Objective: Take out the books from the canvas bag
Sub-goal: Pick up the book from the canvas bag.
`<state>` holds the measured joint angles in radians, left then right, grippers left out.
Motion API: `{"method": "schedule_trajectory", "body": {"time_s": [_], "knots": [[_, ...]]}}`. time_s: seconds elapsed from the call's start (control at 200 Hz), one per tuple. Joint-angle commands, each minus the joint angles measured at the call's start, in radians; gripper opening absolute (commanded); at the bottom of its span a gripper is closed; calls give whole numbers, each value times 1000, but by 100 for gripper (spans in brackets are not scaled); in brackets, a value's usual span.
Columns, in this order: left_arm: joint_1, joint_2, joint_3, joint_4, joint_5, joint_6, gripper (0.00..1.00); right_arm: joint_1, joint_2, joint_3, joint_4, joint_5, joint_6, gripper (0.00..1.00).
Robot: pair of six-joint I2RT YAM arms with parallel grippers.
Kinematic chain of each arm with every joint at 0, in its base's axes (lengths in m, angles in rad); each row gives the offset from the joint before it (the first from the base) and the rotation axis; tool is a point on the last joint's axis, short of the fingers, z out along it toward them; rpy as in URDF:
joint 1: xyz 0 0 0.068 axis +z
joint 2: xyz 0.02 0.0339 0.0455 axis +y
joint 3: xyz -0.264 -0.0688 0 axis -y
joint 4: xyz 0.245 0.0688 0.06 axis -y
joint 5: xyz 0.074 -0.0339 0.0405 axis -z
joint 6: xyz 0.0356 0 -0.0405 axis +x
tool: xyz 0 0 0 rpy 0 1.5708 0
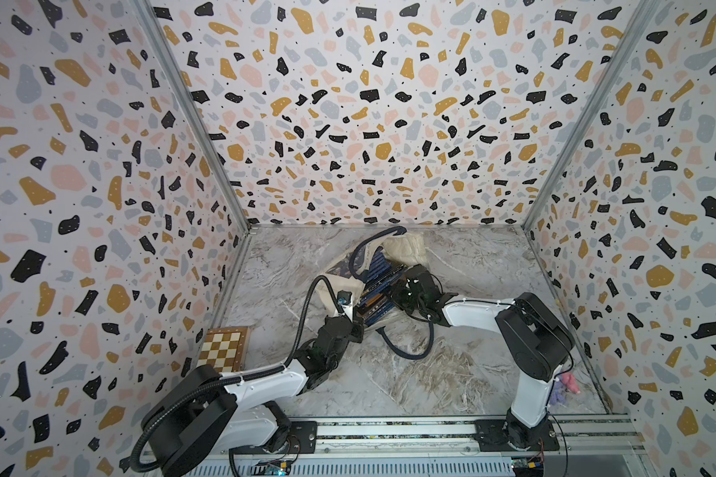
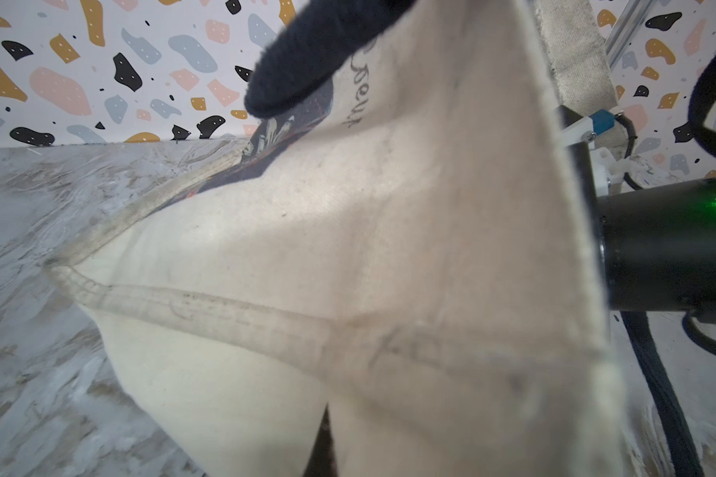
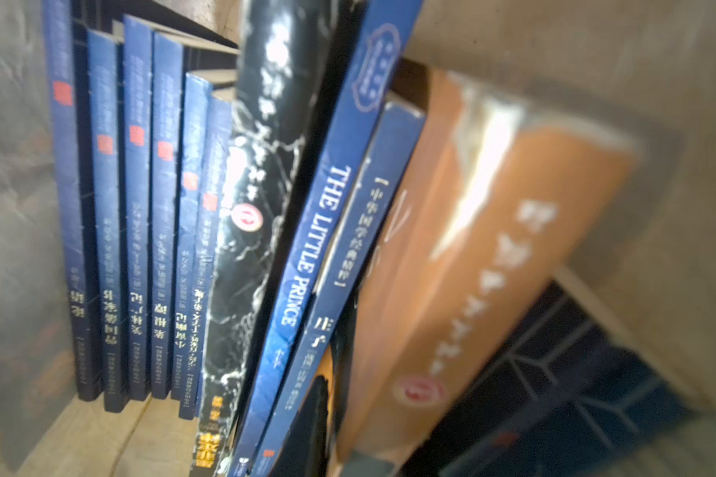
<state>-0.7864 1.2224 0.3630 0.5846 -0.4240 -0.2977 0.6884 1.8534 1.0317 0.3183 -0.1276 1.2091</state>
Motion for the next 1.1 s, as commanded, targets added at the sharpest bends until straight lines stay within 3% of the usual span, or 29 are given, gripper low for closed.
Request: {"method": "schedule_trajectory", "body": {"time_s": [0.0, 0.726, 1.096], "knots": [[-4, 13, 37, 25, -1, 16, 0, 12, -25, -4, 7, -21, -83, 0], [-4, 61, 56, -6, -97, 1, 0, 59, -401, -122, -58, 2, -261, 0], [-4, 67, 56, -14, -134, -3, 0, 45, -573, -144, -130, -67, -360, 0]]}}
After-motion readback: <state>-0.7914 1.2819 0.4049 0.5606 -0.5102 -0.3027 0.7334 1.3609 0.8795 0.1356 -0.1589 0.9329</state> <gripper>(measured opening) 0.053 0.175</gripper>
